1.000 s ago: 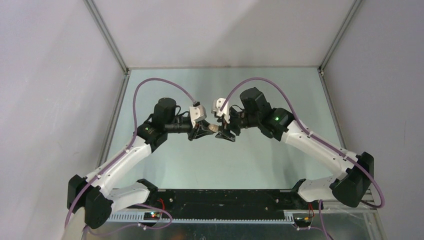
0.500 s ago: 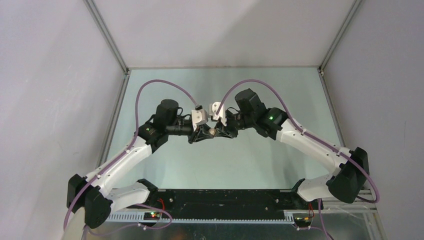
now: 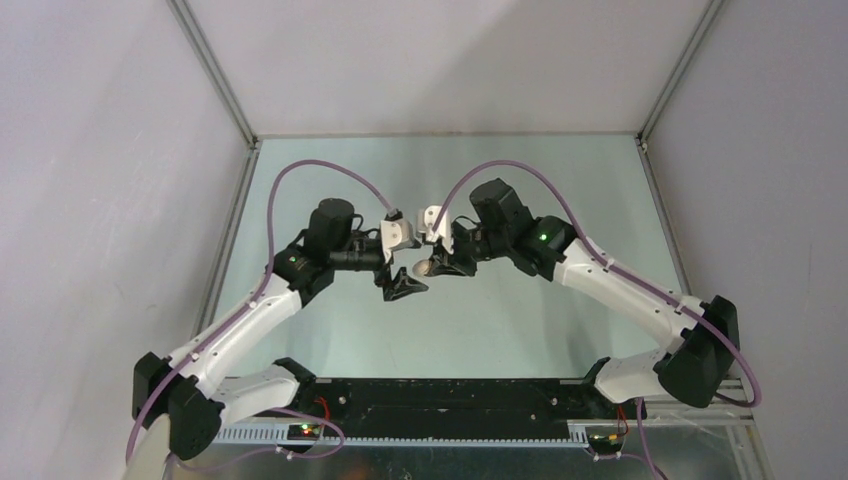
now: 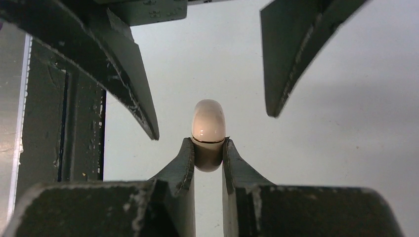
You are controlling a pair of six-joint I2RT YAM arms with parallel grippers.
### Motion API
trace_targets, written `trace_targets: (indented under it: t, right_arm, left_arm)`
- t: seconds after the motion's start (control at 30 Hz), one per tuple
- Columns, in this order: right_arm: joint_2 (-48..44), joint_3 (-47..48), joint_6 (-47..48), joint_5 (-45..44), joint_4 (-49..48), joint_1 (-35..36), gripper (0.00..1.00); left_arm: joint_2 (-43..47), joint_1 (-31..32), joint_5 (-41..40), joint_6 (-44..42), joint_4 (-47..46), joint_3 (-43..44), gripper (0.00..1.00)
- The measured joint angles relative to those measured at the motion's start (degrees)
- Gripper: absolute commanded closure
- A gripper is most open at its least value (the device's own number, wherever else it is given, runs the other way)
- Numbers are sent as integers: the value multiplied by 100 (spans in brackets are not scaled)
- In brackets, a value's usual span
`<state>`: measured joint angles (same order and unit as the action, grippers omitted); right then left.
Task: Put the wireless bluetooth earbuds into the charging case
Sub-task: Pick up the charging case at the center of the board.
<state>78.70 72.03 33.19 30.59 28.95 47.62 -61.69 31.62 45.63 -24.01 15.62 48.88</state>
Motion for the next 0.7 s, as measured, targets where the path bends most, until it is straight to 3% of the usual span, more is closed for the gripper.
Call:
trace_targets:
  t: [0.17,0.3,0.53,0.7]
  right_arm:
    - [-319,0,-319,101,-61,-315,100]
    - [-557,157,-920,358,-212,-730,100]
    - [-466,531,-3145,1521,-1438,-1572,100]
    - [-133,557,-4378,2098,-2295,-1698,100]
  left_arm:
    - [216,-479,151,363,-260,7,1]
    - [308,-1134,592,1342,-1287,-52,0]
    - [48,-1110,1609,3569,-4072,-815,1]
    - [-155,-1010,1604,4883,-6247,-1545,1]
